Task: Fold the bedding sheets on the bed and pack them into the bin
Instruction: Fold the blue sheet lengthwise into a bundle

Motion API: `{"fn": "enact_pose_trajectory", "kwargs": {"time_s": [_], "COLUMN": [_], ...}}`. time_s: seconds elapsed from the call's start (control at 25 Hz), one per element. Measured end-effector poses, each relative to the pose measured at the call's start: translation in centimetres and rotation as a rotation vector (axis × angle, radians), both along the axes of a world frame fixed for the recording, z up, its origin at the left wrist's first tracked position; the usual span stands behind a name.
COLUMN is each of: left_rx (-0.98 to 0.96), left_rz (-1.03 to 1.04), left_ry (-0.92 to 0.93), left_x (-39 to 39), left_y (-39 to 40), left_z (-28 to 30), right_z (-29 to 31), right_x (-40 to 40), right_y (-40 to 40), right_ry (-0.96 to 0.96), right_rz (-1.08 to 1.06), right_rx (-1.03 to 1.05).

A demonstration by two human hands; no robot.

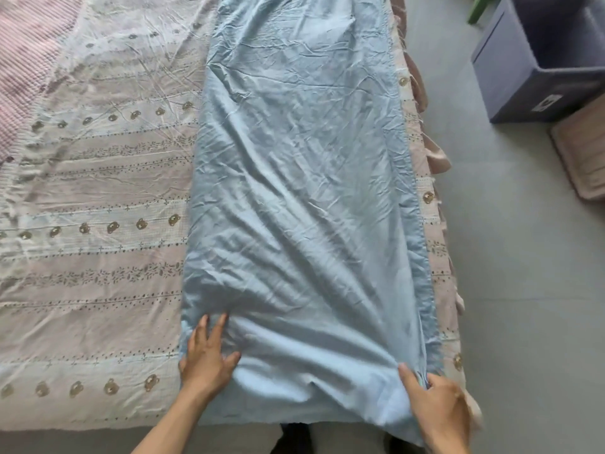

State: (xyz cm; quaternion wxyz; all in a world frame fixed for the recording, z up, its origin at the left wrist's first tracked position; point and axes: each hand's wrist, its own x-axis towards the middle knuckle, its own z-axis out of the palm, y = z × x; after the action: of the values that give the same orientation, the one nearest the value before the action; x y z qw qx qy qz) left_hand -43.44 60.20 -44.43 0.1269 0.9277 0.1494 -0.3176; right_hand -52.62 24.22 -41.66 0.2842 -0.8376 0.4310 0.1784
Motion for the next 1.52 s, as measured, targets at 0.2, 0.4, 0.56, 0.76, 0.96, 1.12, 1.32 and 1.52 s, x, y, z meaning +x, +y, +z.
{"fn": "enact_pose_trajectory", "kwargs": {"time_s": [0.2, 0.4, 0.56, 0.76, 0.96, 1.12, 1.32, 1.52], "left_rx": [0.034, -0.232, -0.321, -0.377, -0.438, -0.274, 0.181, -0.071], "left_rz": [0.525, 0.701, 0.820, 0.741, 1.091, 1.151, 0.637, -0.220], "left_ry": [-0.185, -0.211, -0.189, 0.157, 0.032, -0.079, -0.163, -0.124], "left_x": [-0.6, -2.1, -4.1, -8.0, -10.3, -11.2, -8.4, -4.9], "left_y": [2.6, 3.6, 5.8, 7.4, 7.5, 7.4, 5.1, -5.0], "left_z": [0.3, 0.9, 1.5, 0.8, 0.9, 0.2, 1.7, 0.8], "right_z": [-1.7, -4.1, -2.5, -4.5, -6.3, -6.2, -4.4, -2.8], "right_x": [1.4, -0.8, -3.8, -3.2, -4.5, -4.6, -3.0, 1.1], "right_y": [-1.5, -3.0, -5.8, -6.4, -6.7, -7.3, -7.7, -3.4], "right_ry": [-0.262, -0.283, -0.220, -0.066, -0.082, -0.024, 0.117, -0.130], "right_rz": [-0.282, -0.482, -0.471, -0.413, -0.447, -0.410, -0.241, 0.368], "right_rx": [0.399, 0.368, 0.098, 0.285, 0.332, 0.332, 0.214, -0.267]}}
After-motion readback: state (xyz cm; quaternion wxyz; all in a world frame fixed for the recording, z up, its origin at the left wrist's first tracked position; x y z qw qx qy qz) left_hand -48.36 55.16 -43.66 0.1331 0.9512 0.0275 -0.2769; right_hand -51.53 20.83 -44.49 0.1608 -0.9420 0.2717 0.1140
